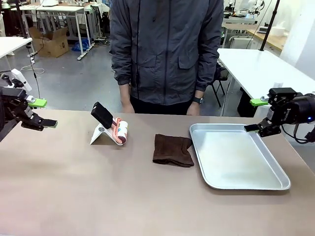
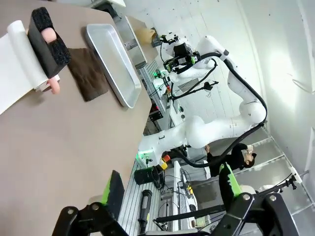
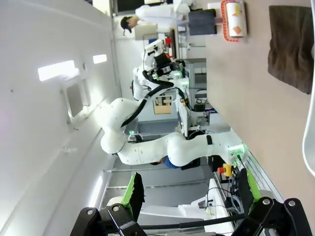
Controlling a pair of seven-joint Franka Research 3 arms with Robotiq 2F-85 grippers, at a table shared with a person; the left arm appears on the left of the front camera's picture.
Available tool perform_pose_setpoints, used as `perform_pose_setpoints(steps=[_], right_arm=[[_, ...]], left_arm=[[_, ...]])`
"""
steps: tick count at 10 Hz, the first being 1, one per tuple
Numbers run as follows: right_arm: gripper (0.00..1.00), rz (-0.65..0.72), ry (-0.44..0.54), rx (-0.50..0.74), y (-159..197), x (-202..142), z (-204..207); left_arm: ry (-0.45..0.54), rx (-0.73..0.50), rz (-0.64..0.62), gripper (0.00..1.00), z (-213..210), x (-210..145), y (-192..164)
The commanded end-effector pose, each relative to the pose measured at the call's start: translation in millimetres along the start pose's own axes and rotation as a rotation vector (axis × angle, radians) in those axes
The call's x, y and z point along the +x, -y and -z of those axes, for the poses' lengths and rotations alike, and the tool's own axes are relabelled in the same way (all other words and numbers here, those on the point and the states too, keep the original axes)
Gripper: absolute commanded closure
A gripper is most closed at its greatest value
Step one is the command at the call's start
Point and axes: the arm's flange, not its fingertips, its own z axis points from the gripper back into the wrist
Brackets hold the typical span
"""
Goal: Clean the surface of the table.
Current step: Return the Lint Roller and towel to their original positions.
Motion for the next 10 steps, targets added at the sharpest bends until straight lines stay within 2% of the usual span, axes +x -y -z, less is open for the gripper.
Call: perform_pose_setpoints(steps=[1,10], right_arm=[[0.0,-0.005,-0.017,-0.025,-4.6,-3.4,0.3],[0.0,-0.005,-0.017,-0.025,-4.6,-3.4,0.3]], left_arm=[[0.015,-0.001,0.007,0.0,0.5,-17.5,6.9],[0.015,-0.001,0.007,0.0,0.5,-17.5,6.9]])
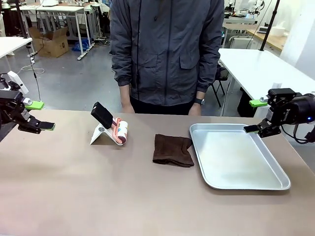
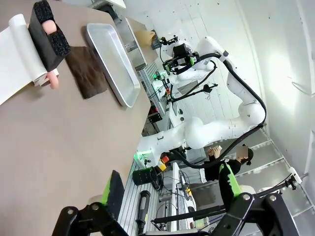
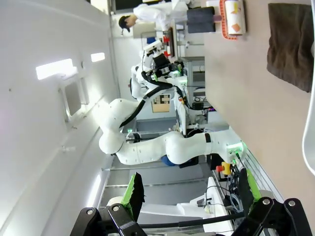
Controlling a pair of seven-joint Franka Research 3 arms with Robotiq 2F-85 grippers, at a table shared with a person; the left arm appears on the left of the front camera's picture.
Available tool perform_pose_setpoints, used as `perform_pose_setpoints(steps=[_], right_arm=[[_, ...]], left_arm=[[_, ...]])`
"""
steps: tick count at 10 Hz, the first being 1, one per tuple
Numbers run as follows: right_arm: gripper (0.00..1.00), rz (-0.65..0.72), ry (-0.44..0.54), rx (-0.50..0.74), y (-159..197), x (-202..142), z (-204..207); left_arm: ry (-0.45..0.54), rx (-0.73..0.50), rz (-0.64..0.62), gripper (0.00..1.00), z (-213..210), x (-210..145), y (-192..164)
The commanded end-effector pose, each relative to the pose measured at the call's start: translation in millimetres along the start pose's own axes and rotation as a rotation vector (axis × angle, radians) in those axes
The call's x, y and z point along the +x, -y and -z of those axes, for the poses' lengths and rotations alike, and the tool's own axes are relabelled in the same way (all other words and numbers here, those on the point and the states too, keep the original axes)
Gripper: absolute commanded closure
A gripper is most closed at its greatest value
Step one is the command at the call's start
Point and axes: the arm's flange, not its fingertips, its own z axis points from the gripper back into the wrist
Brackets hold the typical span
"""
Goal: Clean the surface of the table.
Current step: Return the Lint Roller and towel to their original positions.
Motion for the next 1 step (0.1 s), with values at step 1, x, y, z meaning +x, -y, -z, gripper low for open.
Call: perform_pose_setpoints(steps=[1], right_arm=[[0.0,-0.002,-0.008,-0.016,-3.3,-2.7,-1.4]], left_arm=[[-0.002,0.0,0.013,0.0,2.2,-4.2,3.2]])
